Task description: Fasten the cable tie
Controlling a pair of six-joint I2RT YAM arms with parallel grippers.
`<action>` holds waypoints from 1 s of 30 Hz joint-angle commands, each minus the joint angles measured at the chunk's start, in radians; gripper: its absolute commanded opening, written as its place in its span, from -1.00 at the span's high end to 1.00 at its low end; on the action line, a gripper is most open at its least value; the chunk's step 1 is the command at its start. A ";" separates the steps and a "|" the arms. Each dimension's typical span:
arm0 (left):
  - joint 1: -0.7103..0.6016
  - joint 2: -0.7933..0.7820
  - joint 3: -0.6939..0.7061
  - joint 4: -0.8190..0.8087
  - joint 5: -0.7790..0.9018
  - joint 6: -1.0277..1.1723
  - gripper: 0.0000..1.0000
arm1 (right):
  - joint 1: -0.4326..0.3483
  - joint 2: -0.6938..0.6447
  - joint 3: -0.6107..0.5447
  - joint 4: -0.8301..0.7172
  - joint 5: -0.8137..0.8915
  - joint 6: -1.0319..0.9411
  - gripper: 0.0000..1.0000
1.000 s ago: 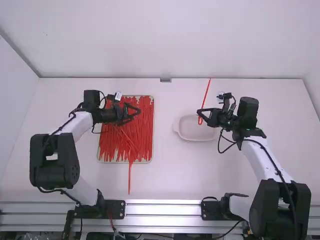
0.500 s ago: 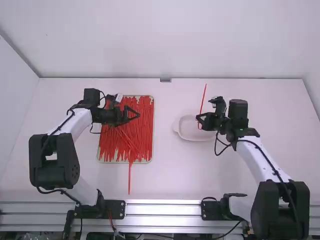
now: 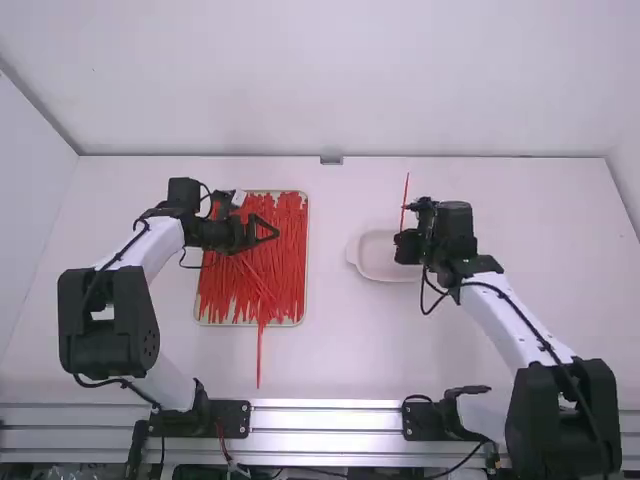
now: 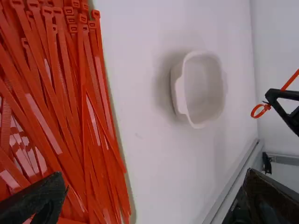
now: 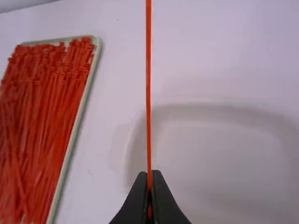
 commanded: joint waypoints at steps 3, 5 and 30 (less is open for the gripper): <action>0.000 -0.017 0.020 -0.007 0.008 0.022 -0.99 | 0.022 -0.006 0.024 -0.006 0.106 0.018 1.00; 0.000 -0.017 0.020 -0.008 0.008 0.021 -0.99 | 0.019 -0.006 0.024 -0.010 0.110 0.019 1.00; 0.000 -0.017 0.019 -0.041 -0.015 0.039 -0.99 | 0.014 0.181 0.024 0.056 0.119 0.019 1.00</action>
